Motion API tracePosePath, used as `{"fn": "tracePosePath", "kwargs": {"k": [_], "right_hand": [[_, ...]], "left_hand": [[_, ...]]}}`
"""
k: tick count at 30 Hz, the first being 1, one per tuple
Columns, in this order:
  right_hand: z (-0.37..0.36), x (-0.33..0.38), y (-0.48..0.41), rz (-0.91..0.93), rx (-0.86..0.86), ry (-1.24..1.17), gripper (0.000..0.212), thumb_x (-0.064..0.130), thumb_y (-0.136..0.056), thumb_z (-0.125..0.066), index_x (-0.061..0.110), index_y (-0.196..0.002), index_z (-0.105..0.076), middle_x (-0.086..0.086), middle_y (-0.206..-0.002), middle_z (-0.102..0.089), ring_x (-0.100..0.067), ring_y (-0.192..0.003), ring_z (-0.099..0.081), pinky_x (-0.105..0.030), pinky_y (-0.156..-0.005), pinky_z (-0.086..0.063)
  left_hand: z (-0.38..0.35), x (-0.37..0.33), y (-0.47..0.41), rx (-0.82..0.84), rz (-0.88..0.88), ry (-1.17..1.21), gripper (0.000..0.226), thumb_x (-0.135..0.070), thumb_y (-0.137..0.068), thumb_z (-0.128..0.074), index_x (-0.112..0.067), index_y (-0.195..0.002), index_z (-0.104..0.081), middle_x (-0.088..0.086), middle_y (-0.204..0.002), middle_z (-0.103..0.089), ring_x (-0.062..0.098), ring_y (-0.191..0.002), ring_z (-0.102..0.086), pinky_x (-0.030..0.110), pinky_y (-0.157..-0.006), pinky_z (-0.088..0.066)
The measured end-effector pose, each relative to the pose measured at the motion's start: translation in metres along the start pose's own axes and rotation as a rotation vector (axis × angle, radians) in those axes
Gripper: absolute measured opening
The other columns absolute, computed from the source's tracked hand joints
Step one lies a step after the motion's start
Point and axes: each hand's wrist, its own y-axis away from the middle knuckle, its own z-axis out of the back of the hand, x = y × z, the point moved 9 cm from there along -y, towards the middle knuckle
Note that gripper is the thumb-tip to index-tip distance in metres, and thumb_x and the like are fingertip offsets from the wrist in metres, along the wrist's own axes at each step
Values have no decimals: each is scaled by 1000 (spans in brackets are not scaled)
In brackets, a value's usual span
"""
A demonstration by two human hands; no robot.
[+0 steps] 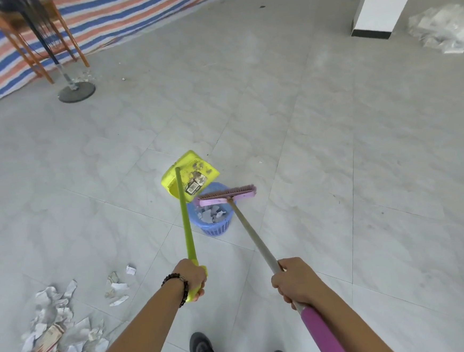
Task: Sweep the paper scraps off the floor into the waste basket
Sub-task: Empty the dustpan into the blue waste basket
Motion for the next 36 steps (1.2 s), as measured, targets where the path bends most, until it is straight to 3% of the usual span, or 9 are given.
{"fn": "tracePosePath", "kwargs": {"k": [4, 14, 18, 23, 28, 36], "right_hand": [[-9, -8, 4, -33, 52, -146, 7, 3, -79, -51, 10, -77, -52, -7, -62, -49, -13, -41, -41, -20, -42, -34], [-10, -14, 2, -60, 62, -165, 9, -1, -80, -49, 6, -77, -53, -5, -54, -51, -12, -36, -42, -19, -40, -35], [-16, -5, 8, -67, 113, -302, 8, -1, -82, -50, 7, -79, -52, -3, -50, -49, -11, -36, -40, -18, -39, -34], [-26, 13, 19, -27, 184, -325, 10, -1, -83, -48, 8, -78, -50, 0, -49, -48, -9, -37, -39, -19, -39, -34], [-41, 27, 27, 53, 217, -213, 11, -2, -84, -47, 7, -78, -48, -1, -52, -47, -10, -38, -39, -20, -38, -34], [-81, 38, 24, 88, 180, -91, 11, -3, -82, -48, 6, -79, -53, -4, -54, -48, -13, -38, -39, -22, -40, -35]], "left_hand": [[-9, -6, 10, -5, -22, 47, 8, 3, -90, -44, -3, -88, -49, 11, -67, -47, 22, -52, -43, 18, -39, -36], [12, -13, 38, -62, -89, 113, 11, 4, -88, -46, -4, -81, -49, 12, -69, -48, 21, -49, -44, 22, -44, -34], [6, -17, 62, -6, -199, 340, 3, 4, -86, -56, 2, -89, -55, 9, -73, -54, 21, -47, -49, 22, -41, -36], [0, -18, 90, -21, -302, 671, 10, -2, -90, -56, -3, -81, -53, 7, -68, -49, 13, -42, -45, 20, -36, -32], [19, 18, 103, -87, -246, 957, 12, -2, -91, -56, -5, -80, -55, 4, -64, -49, 11, -40, -43, 19, -34, -31], [67, 99, 85, -170, -122, 1169, 15, 0, -91, -54, -5, -77, -52, 6, -61, -47, 10, -37, -44, 17, -33, -33]]}}
